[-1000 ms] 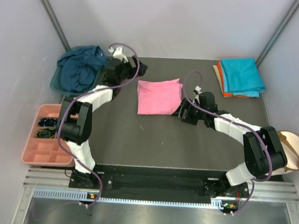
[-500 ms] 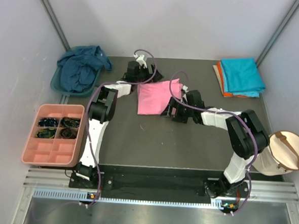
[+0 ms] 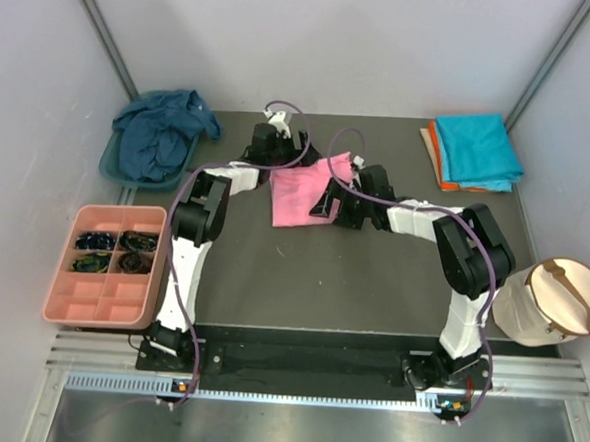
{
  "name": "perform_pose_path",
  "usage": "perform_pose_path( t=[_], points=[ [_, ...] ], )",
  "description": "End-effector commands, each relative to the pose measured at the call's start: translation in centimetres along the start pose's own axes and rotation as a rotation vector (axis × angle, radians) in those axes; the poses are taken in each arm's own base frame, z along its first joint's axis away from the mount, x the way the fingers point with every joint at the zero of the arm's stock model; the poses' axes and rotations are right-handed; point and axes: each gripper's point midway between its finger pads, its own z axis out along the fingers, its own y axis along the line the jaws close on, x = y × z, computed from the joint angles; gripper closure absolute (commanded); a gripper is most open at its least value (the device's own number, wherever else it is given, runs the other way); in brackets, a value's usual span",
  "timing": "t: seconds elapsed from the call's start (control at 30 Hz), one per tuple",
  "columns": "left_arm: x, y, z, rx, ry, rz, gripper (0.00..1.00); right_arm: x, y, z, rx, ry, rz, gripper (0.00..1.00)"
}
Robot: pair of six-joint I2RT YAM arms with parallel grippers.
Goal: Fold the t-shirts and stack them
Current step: Smooth out wrinkles on the folded tshirt
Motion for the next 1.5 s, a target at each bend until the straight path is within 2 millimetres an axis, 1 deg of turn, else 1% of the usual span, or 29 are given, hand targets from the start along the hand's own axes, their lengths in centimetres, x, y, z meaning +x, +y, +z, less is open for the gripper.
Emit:
perform_pose_path(
  t=[0.0,0.03,0.07,0.1,0.17,0.2,0.27,0.3,0.33,0.37,0.4,0.47,0.5,0.53,0.57,0.6,0.63,0.7,0.73,0.8,0.83,0.9,0.93,1.0,1.03,1.1,1.23,1.33,1.47],
  points=[
    [2.4,4.2,-4.1,-0.250,0.076,-0.031,0.01,-0.6,-3.4,0.8,0.146,-0.011,0.013,0.06],
    [4.1,5.0,-5.2,-0.291,0.107,-0.055,0.01,-0.9,-3.6,0.8,0.151,-0.019,0.019,0.06],
    [3.7,4.8,-6.1,-0.311,0.098,-0.057,0.01,-0.9,-4.1,0.9,0.159,-0.016,0.028,0.06],
    [5.2,5.9,-7.2,-0.368,0.120,-0.068,0.01,-1.4,-4.7,0.8,0.169,-0.023,0.038,0.06],
    [5.4,6.1,-8.9,-0.424,0.123,-0.090,0.01,-2.2,-5.4,0.9,0.189,-0.034,0.042,0.06],
    [6.9,7.0,-10.1,-0.473,0.148,-0.102,0.01,-2.2,-6.0,0.8,0.207,-0.024,0.049,0.06],
    [7.6,6.7,-11.7,-0.511,0.183,-0.141,0.01,-3.5,-6.8,0.5,0.221,-0.048,0.053,0.06],
    [8.9,6.9,-12.7,-0.533,0.213,-0.159,0.01,-3.8,-7.4,0.4,0.232,-0.049,0.061,0.06],
    [9.7,6.7,-13.2,-0.547,0.221,-0.188,0.01,-5.2,-7.7,0.1,0.237,-0.074,0.066,0.06],
    [9.4,6.0,-13.8,-0.542,0.211,-0.199,0.01,-5.8,-8.1,0.0,0.244,-0.084,0.071,0.06],
    [11.2,6.2,-15.0,-0.560,0.241,-0.221,0.01,-6.3,-8.6,-0.1,0.254,-0.087,0.078,0.06],
    [11.9,4.8,-15.8,-0.555,0.241,-0.250,0.01,-8.2,-9.0,-0.4,0.251,-0.117,0.083,0.06],
    [13.2,5.0,-16.8,-0.593,0.260,-0.253,0.01,-8.6,-9.1,-0.4,0.252,-0.121,0.084,0.06],
    [14.2,4.0,-17.0,-0.589,0.280,-0.244,0.01,-9.4,-9.2,-0.3,0.250,-0.130,0.083,0.06],
    [14.1,3.4,-17.5,-0.604,0.267,-0.244,0.01,-9.9,-9.4,-0.3,0.250,-0.137,0.079,0.06],
    [15.4,3.1,-18.3,-0.623,0.294,-0.242,0.01,-10.3,-9.5,-0.3,0.250,-0.143,0.078,0.06],
    [16.2,1.9,-18.4,-0.608,0.308,-0.229,0.01,-10.6,-9.5,-0.1,0.249,-0.142,0.075,0.06],
    [17.7,0.9,-19.6,-0.624,0.340,-0.226,0.01,-10.9,-9.8,-0.1,0.253,-0.142,0.071,0.06],
    [18.7,-0.4,-19.8,-0.611,0.360,-0.214,0.01,-11.0,-9.9,-0.2,0.255,-0.143,0.073,0.06],
    [19.4,-1.4,-20.5,-0.608,0.376,-0.204,0.01,-11.0,-9.7,-0.7,0.251,-0.150,0.071,0.06],
    [20.5,-2.1,-21.1,-0.607,0.400,-0.199,0.01,-10.1,-10.0,-0.9,0.257,-0.137,0.075,0.06],
    [20.8,-2.6,-21.8,-0.605,0.400,-0.196,0.01,-10.0,-9.0,-1.9,0.233,-0.155,0.073,0.06],
    [20.9,-2.9,-22.1,-0.605,0.403,-0.190,0.01,-8.3,-9.8,-2.2,0.246,-0.132,0.086,0.06],
    [20.6,-3.0,-22.9,-0.628,0.406,-0.175,0.01,-8.0,-8.9,-3.3,0.217,-0.154,0.088,0.06],
    [20.1,-2.5,-23.3,-0.658,0.393,-0.156,0.01,-6.2,-9.7,-3.6,0.230,-0.130,0.103,0.06],
    [18.8,-2.5,-24.5,-0.700,0.381,-0.126,0.01,-5.5,-9.3,-4.8,0.230,-0.139,0.106,0.06],
    [14.3,-2.1,-26.6,-0.790,0.264,-0.041,0.01,-3.5,-9.6,-5.5,0.216,-0.130,0.108,0.05],
    [11.1,-2.7,-27.3,-0.800,0.191,0.000,0.01,-2.3,-8.6,-5.1,0.137,-0.088,0.119,0.06],
    [6.2,-4.2,-28.1,-0.818,0.103,0.053,0.01,-1.3,-8.9,-4.6,0.119,-0.071,0.144,0.06]
  ],
)
